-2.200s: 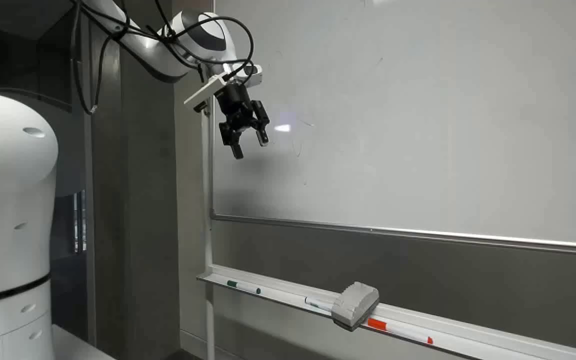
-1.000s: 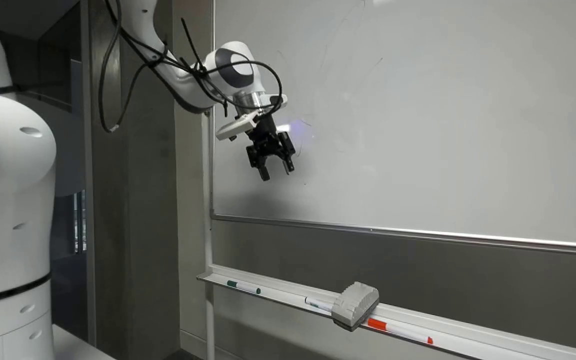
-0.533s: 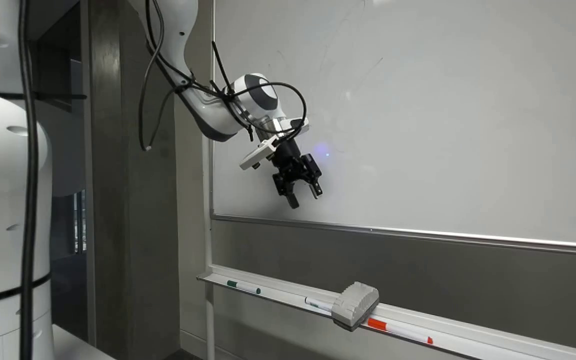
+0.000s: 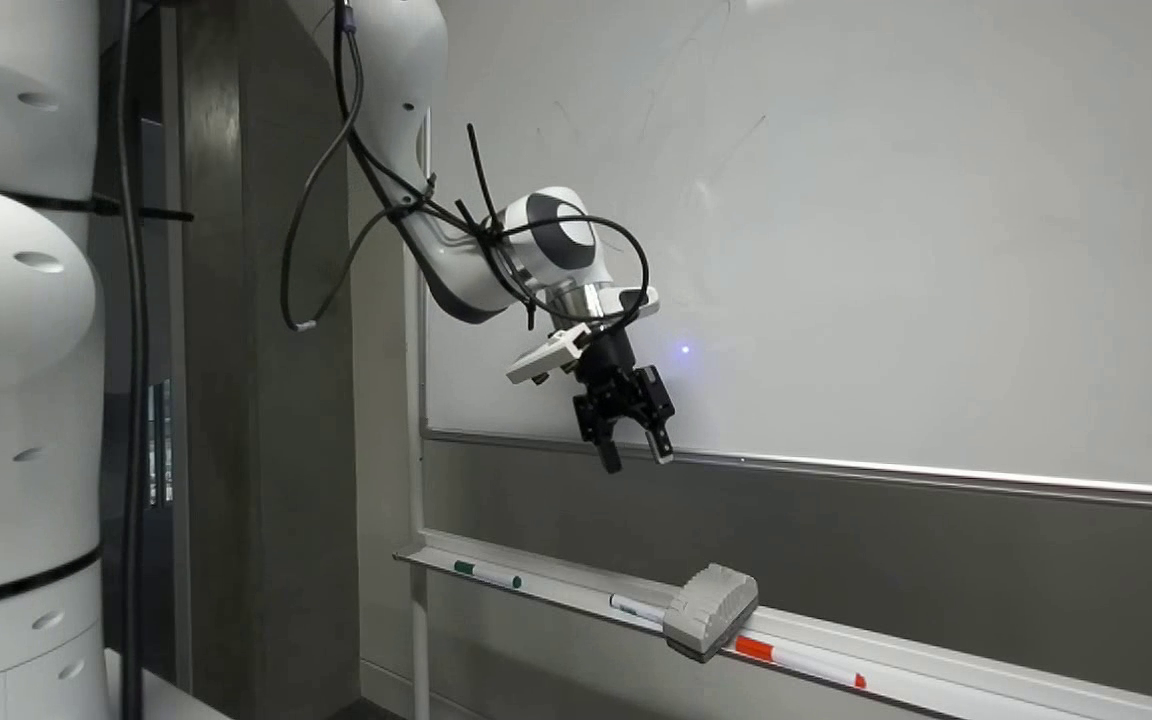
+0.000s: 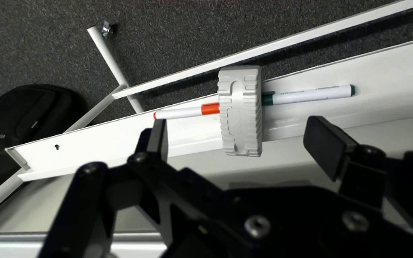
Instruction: Move the grey eraser to the left
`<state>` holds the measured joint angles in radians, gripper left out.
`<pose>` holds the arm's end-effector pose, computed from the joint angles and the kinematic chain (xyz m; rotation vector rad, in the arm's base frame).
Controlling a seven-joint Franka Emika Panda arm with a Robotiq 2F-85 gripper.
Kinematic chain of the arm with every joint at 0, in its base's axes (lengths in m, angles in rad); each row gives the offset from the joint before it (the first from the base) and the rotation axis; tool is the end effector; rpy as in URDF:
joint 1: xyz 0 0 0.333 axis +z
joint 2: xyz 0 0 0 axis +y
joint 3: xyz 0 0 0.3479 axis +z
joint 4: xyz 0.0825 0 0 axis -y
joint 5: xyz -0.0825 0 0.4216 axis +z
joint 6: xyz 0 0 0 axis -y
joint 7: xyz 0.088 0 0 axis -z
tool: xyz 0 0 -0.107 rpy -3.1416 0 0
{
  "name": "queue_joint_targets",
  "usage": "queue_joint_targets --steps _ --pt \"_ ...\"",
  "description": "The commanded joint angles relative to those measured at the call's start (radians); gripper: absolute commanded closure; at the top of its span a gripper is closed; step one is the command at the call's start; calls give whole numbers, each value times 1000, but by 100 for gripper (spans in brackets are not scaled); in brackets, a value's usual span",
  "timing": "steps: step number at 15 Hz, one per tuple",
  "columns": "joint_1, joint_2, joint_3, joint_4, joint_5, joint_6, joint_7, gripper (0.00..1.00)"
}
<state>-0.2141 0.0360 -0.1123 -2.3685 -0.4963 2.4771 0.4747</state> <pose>0.5069 -0.1700 0.3205 2.7611 -0.5856 0.1336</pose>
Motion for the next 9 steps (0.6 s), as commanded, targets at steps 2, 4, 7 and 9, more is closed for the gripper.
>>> queue_joint_targets --steps 2,4,7,9 --pt "15 135 -46 20 100 101 -129 0" --pt "38 110 -63 1 102 88 -112 0" --pt "39 132 -64 3 144 104 -161 0" --pt "39 132 -64 7 144 104 -161 0"
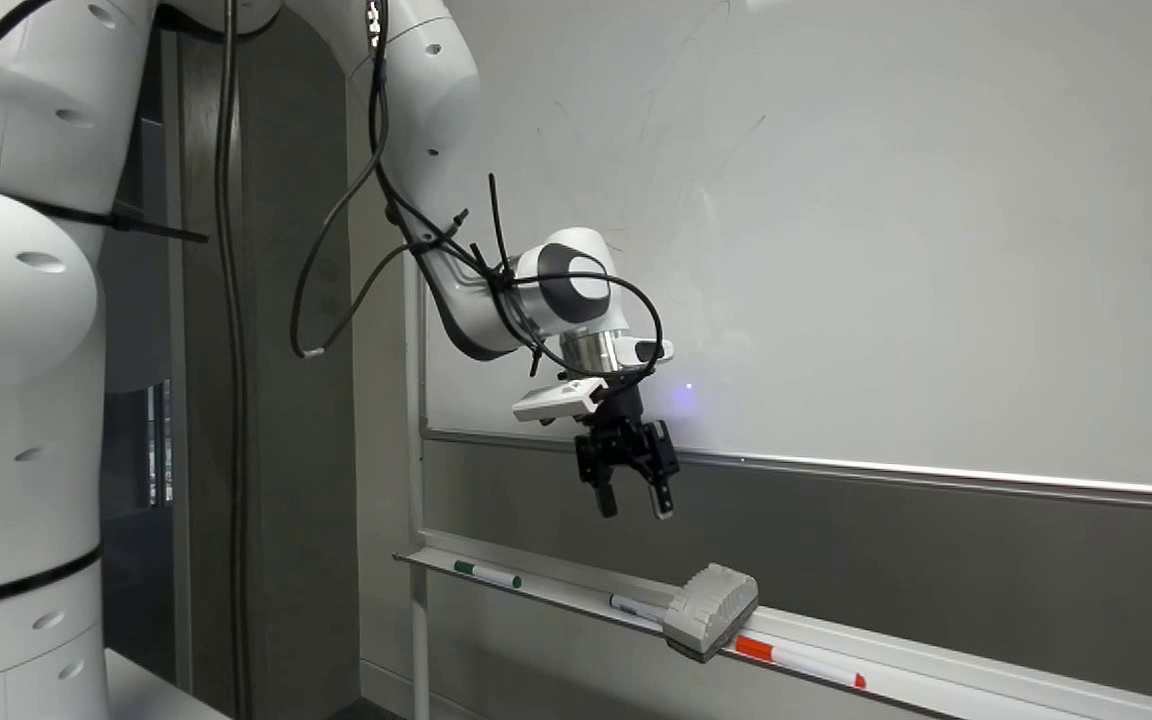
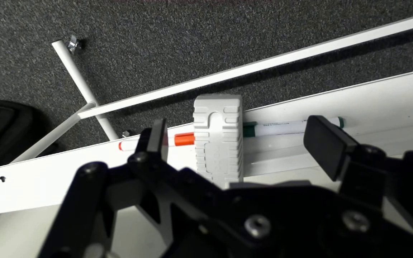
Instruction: Move the grey eraser to the left
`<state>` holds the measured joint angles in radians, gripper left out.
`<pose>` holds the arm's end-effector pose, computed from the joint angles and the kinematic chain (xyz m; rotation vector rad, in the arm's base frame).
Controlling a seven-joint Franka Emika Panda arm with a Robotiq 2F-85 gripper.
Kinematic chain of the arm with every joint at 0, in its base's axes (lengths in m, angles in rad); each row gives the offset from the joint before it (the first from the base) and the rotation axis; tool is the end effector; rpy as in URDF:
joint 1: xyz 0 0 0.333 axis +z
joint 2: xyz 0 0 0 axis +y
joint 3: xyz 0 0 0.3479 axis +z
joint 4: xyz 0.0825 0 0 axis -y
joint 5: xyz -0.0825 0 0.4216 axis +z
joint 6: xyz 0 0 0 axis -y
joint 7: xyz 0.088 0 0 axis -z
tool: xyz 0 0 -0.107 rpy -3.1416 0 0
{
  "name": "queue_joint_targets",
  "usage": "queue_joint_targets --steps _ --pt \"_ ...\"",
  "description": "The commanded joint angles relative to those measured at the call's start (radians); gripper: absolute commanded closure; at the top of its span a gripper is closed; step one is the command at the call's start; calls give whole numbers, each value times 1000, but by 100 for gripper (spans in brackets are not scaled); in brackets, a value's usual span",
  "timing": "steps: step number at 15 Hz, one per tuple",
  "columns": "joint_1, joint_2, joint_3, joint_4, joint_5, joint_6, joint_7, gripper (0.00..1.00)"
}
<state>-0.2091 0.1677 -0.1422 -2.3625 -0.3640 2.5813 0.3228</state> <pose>0.5104 -0.1810 0.2621 2.8672 -0.5320 0.0665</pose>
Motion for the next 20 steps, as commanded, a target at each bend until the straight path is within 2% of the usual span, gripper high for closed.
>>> queue_joint_targets --steps 1,3,7,13,16,20 --pt "34 0 -34 1 11 0 -9 0" --pt "36 20 -34 11 16 -1 -12 0" --pt "28 159 -44 73 51 45 -49 0" --pt "1 306 -28 124 200 256 -200 0" --pt "13 357 -52 145 229 358 -205 0" --pt "17 404 -80 177 247 426 -206 0"
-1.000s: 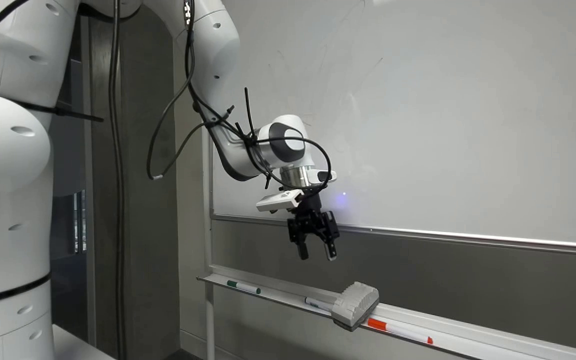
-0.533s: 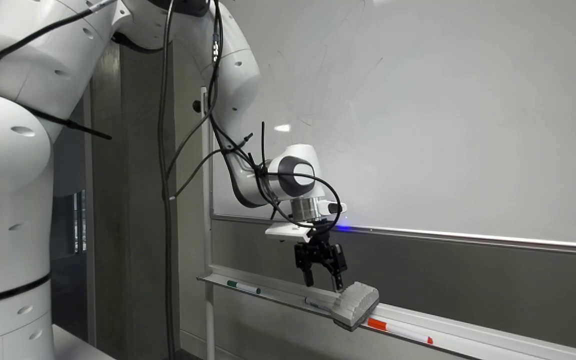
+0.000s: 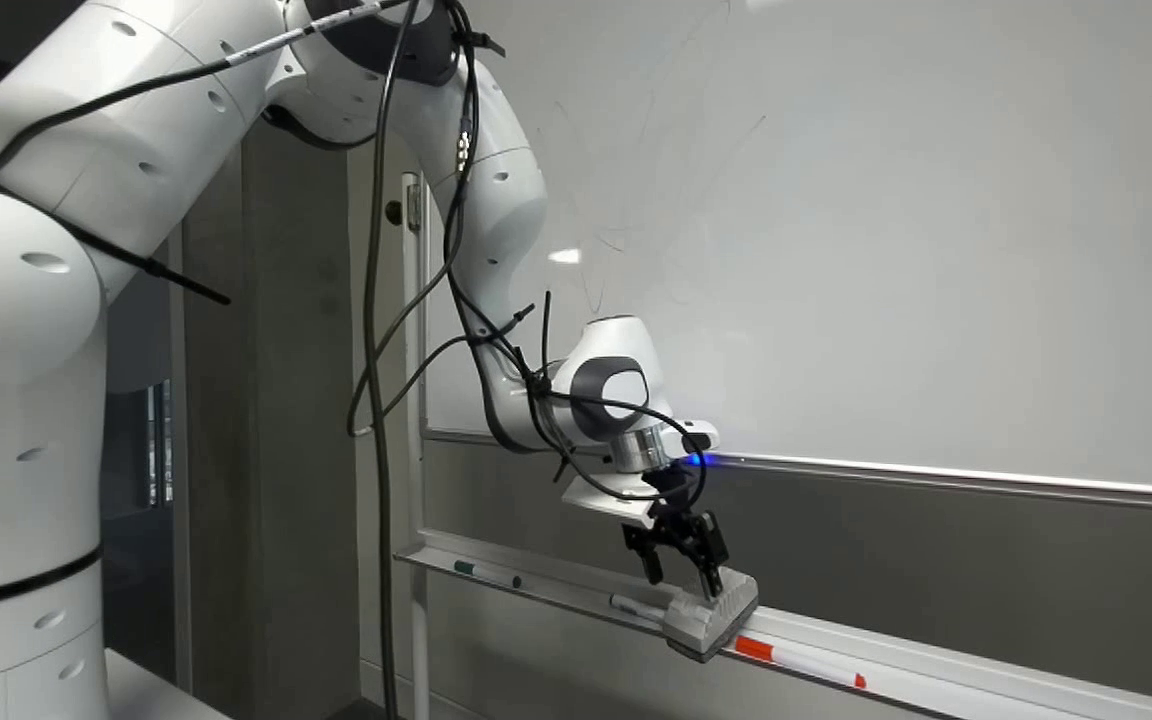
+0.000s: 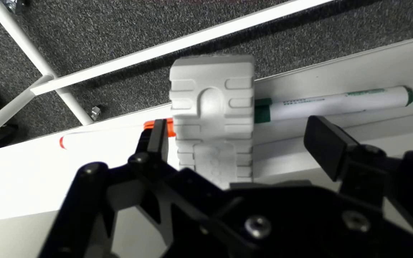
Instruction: Move the grey eraser to the left
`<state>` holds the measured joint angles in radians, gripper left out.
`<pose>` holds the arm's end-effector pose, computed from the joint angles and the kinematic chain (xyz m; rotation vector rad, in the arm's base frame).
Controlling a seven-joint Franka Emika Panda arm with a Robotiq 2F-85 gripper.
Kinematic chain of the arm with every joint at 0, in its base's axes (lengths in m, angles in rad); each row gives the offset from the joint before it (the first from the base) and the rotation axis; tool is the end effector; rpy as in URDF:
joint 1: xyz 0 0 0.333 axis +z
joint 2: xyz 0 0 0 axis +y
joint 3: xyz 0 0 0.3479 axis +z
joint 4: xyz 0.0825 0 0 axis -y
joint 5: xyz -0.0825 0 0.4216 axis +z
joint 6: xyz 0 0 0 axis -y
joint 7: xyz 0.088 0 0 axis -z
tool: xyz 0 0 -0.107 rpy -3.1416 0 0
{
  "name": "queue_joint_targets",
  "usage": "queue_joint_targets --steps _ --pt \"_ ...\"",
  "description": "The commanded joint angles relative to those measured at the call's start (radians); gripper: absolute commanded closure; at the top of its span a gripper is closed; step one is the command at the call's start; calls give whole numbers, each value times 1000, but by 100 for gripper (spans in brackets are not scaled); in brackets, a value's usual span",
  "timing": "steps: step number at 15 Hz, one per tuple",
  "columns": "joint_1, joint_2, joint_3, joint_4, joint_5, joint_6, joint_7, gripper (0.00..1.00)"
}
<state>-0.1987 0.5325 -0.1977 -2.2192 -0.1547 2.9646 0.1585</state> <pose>0.5508 -0.2217 0.1509 2.9127 -0.5415 0.2934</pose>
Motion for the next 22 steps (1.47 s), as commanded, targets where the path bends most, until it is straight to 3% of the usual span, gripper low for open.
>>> queue_joint_targets --steps 1,9,10,12,16,18,22 --pt "4 48 -26 41 42 44 -47 0" --pt "-93 67 66 52 43 7 -238 0" --pt "-93 70 62 49 40 15 -248 25" --pt "-104 73 69 49 39 10 -272 33" --pt "-124 71 79 45 44 8 -296 62" --pt "-131 59 80 40 53 -7 -290 62" --pt "-85 -1 13 -2 78 -70 -218 62"
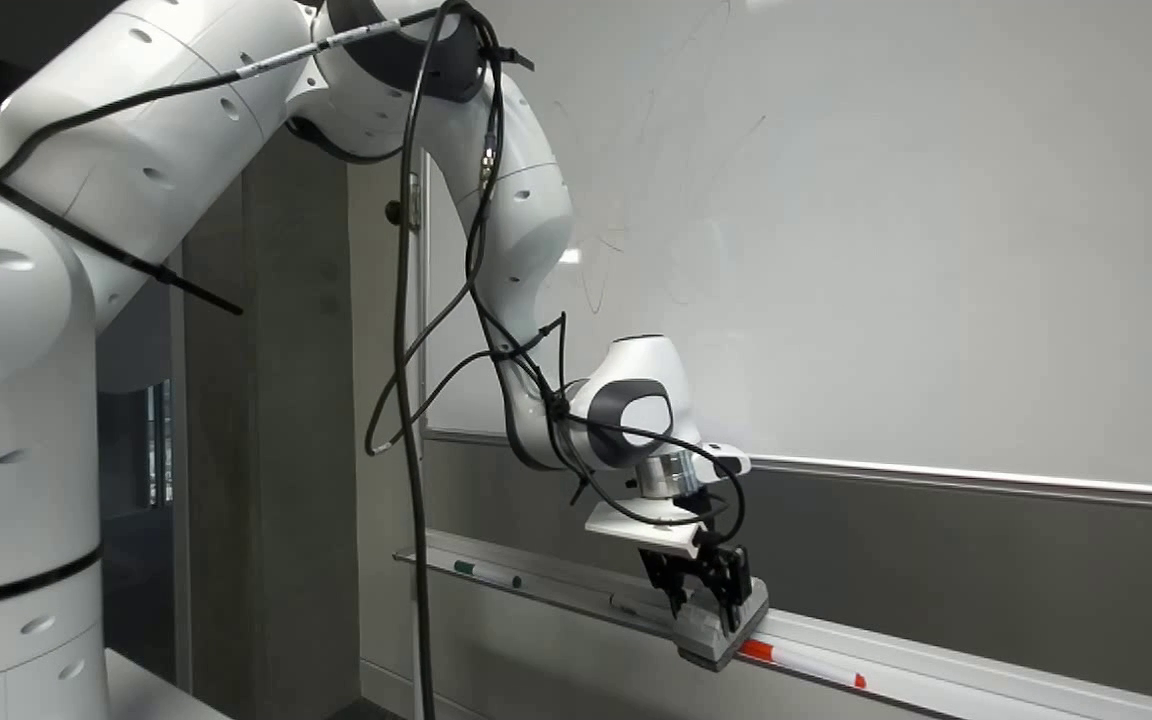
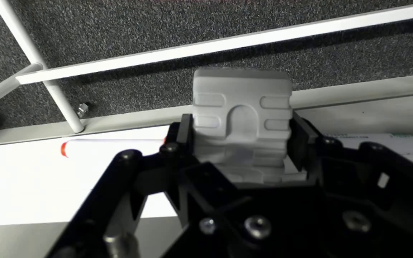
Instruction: Move the grey eraser to the left
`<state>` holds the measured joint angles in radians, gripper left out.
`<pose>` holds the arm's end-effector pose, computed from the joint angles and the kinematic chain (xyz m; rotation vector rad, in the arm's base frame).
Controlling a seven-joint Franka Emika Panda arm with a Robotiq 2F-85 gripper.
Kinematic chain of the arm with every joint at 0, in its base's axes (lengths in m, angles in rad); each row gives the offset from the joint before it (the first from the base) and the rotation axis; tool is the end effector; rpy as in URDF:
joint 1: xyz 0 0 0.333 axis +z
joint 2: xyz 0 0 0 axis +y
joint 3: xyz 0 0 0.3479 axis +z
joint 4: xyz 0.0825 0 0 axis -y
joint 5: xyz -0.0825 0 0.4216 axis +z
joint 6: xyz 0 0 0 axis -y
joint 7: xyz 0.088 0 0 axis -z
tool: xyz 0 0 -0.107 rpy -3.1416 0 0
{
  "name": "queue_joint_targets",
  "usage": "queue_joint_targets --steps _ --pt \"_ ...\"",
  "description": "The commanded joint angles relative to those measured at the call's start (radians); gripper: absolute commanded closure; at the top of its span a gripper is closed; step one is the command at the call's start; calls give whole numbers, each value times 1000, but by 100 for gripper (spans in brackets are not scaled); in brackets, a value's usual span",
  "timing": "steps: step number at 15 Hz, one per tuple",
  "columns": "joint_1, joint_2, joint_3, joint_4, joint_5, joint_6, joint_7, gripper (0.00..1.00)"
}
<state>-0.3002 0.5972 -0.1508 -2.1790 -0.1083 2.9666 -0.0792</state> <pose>0.5414 -0.2564 0.1247 2.9550 -0.3456 0.2339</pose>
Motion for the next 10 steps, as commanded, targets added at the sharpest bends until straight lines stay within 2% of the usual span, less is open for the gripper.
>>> queue_joint_targets --steps 1,6,10 --pt "18 -77 -39 -53 38 -89 25 62" --pt "68 -155 -92 -115 18 -160 70 62" --pt "120 -236 -110 -193 -7 -172 88 62"
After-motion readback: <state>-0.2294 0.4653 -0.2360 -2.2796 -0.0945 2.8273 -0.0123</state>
